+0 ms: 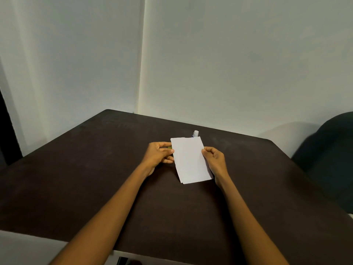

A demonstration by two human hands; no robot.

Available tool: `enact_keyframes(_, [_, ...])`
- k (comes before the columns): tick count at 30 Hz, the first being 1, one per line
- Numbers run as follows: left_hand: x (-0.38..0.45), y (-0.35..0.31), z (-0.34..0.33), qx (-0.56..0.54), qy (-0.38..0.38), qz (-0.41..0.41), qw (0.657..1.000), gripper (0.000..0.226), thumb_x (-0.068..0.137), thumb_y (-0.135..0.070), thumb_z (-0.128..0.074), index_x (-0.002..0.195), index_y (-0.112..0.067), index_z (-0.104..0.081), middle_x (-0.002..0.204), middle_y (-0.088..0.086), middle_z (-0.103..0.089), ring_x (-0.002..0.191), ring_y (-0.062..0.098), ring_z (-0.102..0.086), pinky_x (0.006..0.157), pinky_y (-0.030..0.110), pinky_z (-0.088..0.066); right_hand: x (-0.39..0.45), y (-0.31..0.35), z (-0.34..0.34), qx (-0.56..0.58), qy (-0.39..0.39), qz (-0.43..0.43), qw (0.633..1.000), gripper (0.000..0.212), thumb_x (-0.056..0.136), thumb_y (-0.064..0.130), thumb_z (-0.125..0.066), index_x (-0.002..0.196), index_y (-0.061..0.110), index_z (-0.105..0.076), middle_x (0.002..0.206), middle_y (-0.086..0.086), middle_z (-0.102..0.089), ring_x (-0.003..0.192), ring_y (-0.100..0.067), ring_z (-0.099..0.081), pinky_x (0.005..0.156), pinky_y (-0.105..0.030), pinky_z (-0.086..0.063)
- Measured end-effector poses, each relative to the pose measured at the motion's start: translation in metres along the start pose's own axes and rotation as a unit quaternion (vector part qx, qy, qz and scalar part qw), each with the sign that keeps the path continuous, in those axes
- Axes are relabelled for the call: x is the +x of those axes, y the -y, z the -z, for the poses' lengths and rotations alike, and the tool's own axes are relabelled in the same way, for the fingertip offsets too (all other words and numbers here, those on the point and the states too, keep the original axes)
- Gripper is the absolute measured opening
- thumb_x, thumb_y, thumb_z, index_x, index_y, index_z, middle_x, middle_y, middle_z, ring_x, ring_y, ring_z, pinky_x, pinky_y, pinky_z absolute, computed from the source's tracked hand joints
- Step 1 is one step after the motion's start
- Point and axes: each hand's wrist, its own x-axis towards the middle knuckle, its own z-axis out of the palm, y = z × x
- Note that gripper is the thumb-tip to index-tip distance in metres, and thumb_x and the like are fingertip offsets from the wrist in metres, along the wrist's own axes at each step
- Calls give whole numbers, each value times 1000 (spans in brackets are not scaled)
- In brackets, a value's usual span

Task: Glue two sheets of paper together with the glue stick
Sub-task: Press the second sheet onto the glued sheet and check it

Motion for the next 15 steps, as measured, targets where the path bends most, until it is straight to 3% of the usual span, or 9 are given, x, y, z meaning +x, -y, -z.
enact_keyframes(15, [3,0,1,14,11,14,1000,33,85,-2,-62,117,0,-60,81,8,-72,54,8,-68,54,20,-57,5,-2,-9,-73,-42,-9,996,8,93,31,-53,90,26,-58,81,18,-55,77,-4,-54,60,-15,-39])
